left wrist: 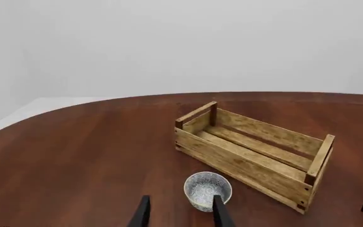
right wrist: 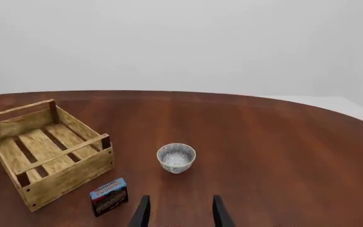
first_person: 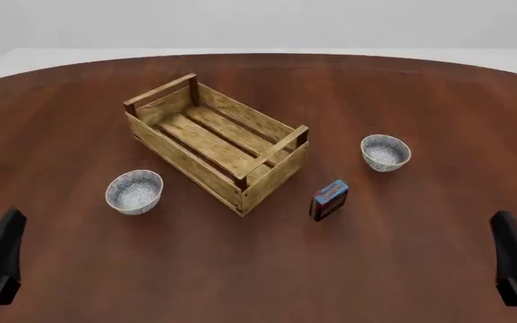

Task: Stack the right bowl on the left bowl and place them in the tray.

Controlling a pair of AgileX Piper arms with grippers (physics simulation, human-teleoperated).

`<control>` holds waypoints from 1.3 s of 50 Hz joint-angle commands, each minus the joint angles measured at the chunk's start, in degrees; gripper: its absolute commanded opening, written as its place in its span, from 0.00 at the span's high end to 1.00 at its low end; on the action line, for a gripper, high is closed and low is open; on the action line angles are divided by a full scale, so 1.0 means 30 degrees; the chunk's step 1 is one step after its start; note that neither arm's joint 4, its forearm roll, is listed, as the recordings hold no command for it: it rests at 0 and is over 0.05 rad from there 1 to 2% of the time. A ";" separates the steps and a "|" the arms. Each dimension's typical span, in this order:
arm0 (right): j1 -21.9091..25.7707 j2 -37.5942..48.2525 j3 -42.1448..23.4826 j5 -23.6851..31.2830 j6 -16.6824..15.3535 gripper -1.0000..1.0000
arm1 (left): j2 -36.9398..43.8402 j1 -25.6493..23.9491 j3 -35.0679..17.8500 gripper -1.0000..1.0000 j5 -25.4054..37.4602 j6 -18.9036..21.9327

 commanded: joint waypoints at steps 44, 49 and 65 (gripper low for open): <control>0.1651 -0.0100 -0.1535 0.4316 -0.1553 0.00 | -0.0171 -0.0500 0.0011 0.00 0.0282 -0.0062; 0.1995 -0.0097 -0.1712 0.4986 -0.1516 0.00 | -0.0169 -0.0550 0.0013 0.00 0.0292 -0.0024; 0.2475 0.2761 -0.2111 0.3149 -0.1390 0.00 | -0.0134 -0.0617 0.0015 0.00 0.0282 0.0024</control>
